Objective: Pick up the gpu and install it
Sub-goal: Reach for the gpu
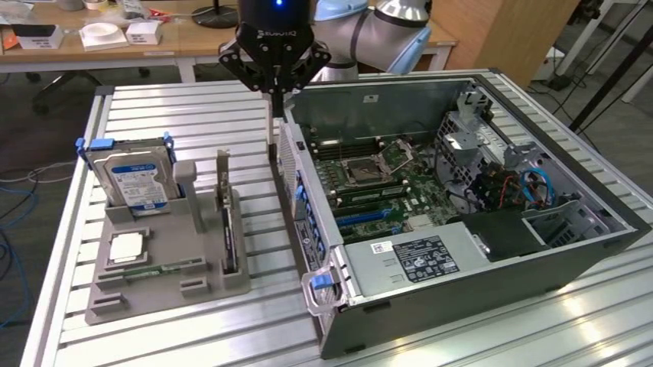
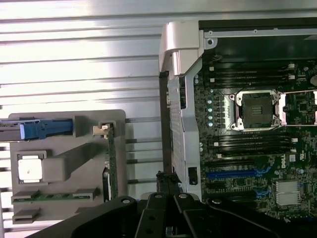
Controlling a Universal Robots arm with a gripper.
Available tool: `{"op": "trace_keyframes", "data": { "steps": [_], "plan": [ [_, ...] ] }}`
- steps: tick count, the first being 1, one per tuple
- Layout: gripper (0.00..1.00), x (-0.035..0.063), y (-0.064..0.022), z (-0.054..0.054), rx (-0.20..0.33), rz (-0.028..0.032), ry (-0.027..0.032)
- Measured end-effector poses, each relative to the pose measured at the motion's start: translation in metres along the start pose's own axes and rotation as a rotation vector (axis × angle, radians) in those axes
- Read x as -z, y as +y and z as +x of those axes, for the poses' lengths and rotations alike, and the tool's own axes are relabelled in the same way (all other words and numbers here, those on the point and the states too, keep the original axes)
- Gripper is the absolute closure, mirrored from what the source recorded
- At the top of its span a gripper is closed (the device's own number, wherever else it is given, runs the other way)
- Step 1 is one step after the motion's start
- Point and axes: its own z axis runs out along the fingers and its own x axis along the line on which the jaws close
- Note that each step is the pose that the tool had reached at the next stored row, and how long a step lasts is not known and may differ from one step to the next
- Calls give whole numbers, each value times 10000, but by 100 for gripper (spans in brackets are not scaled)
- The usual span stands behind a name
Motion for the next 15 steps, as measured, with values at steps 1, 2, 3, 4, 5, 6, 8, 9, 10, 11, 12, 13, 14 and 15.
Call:
{"op": "trace_keyframes", "data": {
  "steps": [1,2,3,4,5,6,8,9,10,11,12,13,14,15],
  "plan": [
    [89,1,-1,8,0,1,0],
    [89,1,-1,16,0,1,1],
    [89,1,-2,24,0,1,1],
    [89,1,-3,32,1,0,0],
    [89,1,-3,41,0,0,0],
    [89,1,-4,49,0,0,0],
    [89,2,-5,65,0,1,0],
    [89,2,-6,74,0,1,0],
    [89,2,-6,83,0,0,0],
    [89,3,-7,93,0,0,0],
    [89,3,-8,102,1,1,0],
    [89,3,-9,112,1,1,0],
    [89,3,-9,122,1,1,0],
    [89,3,-10,132,0,0,0]
  ]
}}
